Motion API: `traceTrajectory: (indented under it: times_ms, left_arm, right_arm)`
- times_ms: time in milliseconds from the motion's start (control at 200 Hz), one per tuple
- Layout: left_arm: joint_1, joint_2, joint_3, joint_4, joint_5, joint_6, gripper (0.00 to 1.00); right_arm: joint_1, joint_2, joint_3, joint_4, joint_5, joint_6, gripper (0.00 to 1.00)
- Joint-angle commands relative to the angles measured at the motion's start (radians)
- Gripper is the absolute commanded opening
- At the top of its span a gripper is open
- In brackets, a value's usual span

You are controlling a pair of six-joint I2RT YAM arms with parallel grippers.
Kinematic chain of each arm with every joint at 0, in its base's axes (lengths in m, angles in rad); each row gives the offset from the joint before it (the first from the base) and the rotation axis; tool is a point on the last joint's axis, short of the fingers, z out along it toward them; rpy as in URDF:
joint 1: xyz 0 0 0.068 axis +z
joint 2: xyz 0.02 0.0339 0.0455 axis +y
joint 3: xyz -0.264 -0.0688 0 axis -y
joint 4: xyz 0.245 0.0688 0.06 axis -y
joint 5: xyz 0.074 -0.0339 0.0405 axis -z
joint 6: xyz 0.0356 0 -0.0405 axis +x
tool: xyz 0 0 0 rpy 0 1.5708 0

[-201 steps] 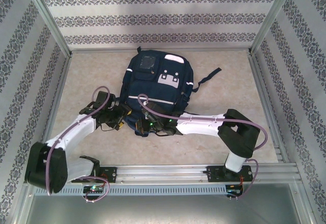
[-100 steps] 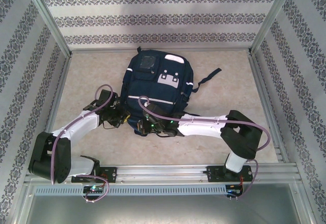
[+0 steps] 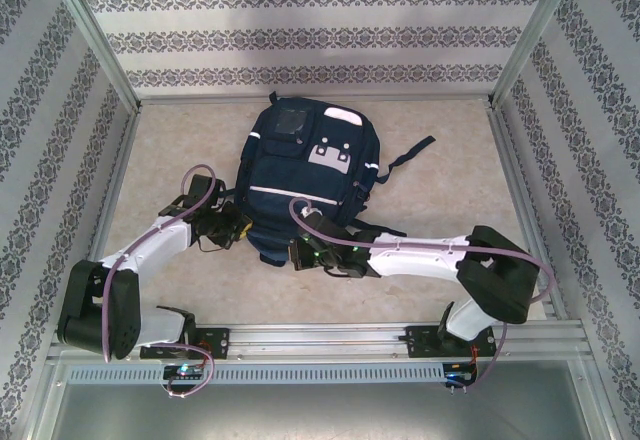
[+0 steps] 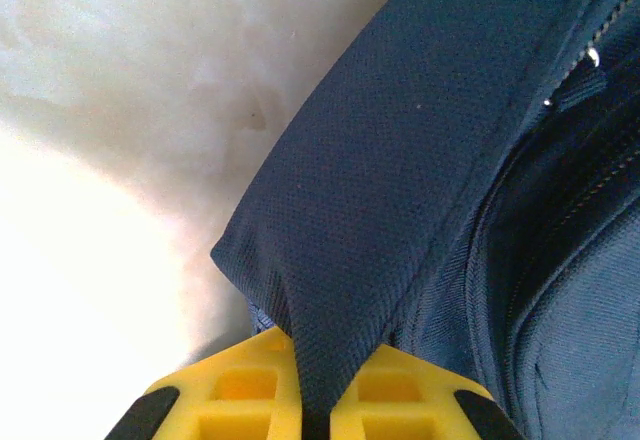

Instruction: Pack the student bag

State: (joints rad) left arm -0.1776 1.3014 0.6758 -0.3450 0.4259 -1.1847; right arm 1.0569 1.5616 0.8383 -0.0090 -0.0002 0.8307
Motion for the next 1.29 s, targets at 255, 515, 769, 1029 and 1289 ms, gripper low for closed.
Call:
traceTrajectory:
  times_ms: [255, 515, 769, 1029, 1289]
  left_arm:
    - [0.076, -0.043, 0.039, -0.028, -0.032, 0.054, 0.05]
    - [0.099, -0.049, 0.048, -0.041, -0.014, 0.069, 0.05]
    - [0.119, -0.047, 0.048, -0.043, 0.003, 0.082, 0.05]
    - [0.131, -0.049, 0.044, -0.038, 0.020, 0.088, 0.04]
    - [0.139, -0.044, 0.039, -0.031, 0.042, 0.096, 0.04]
  right_arm:
    - [-0.015, -0.112, -0.082, -0.090, 0.112, -0.051, 0.00]
    - [-0.044, -0.148, -0.130, -0.093, 0.121, -0.060, 0.00]
    - [-0.083, -0.166, -0.170, -0.089, 0.134, -0.087, 0.00]
    - [-0.150, -0.167, -0.205, -0.073, 0.134, -0.117, 0.00]
    - [-0.192, -0.139, -0.210, -0.063, 0.137, -0.143, 0.00]
